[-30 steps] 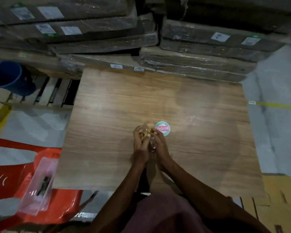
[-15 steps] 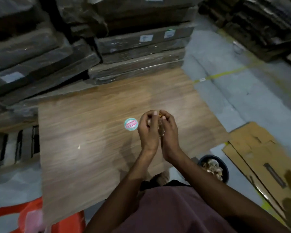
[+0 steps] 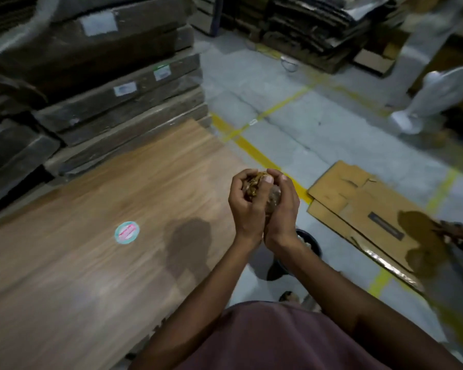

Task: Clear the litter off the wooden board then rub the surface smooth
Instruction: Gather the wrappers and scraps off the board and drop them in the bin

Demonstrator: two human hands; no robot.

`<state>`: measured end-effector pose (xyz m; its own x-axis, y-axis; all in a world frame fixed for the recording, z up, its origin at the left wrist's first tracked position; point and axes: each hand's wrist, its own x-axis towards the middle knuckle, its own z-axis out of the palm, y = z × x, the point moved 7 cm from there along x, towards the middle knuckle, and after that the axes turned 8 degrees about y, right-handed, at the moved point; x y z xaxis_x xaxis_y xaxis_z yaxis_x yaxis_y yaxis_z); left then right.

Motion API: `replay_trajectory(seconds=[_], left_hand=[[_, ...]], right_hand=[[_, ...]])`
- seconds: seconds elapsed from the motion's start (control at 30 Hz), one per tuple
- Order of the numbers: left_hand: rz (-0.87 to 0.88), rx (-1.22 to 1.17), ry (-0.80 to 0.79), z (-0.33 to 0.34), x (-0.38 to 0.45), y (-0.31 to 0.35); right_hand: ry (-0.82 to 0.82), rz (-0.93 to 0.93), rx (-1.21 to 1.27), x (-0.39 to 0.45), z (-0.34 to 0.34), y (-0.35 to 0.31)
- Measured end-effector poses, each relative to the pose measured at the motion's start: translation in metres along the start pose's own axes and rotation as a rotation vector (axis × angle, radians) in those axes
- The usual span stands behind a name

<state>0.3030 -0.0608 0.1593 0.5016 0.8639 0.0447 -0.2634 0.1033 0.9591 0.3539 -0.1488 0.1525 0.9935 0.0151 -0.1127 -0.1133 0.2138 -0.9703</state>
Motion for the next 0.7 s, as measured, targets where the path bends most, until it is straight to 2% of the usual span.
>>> replay_trajectory(seconds=[0.1, 0.2, 0.37, 0.43, 0.53, 0.63, 0.7], left_hand=[[-0.060, 0.036, -0.052, 0.061, -0.026, -0.029], [-0.110, 0.066, -0.085, 0.108, -0.044, -0.061], [-0.334, 0.235, -0.183, 0.148, -0.074, -0.133], [-0.464, 0.284, -0.234, 0.153, -0.088, -0.170], [-0.626, 0.408, -0.273, 0.151, -0.101, -0.227], [-0.850, 0.473, -0.312, 0.144, -0.114, -0.294], [-0.989, 0.487, -0.333, 0.139, -0.122, -0.343]], right_hand=[[0.046, -0.013, -0.013, 0.044, -0.056, -0.010], [0.067, 0.054, -0.045, 0.080, -0.101, 0.000], [0.048, 0.182, -0.163, 0.114, -0.166, 0.031], [0.025, 0.254, -0.230, 0.121, -0.187, 0.060], [0.121, 0.428, -0.281, 0.128, -0.220, 0.113], [0.263, 0.640, -0.186, 0.137, -0.252, 0.170], [0.287, 0.743, -0.155, 0.143, -0.268, 0.213]])
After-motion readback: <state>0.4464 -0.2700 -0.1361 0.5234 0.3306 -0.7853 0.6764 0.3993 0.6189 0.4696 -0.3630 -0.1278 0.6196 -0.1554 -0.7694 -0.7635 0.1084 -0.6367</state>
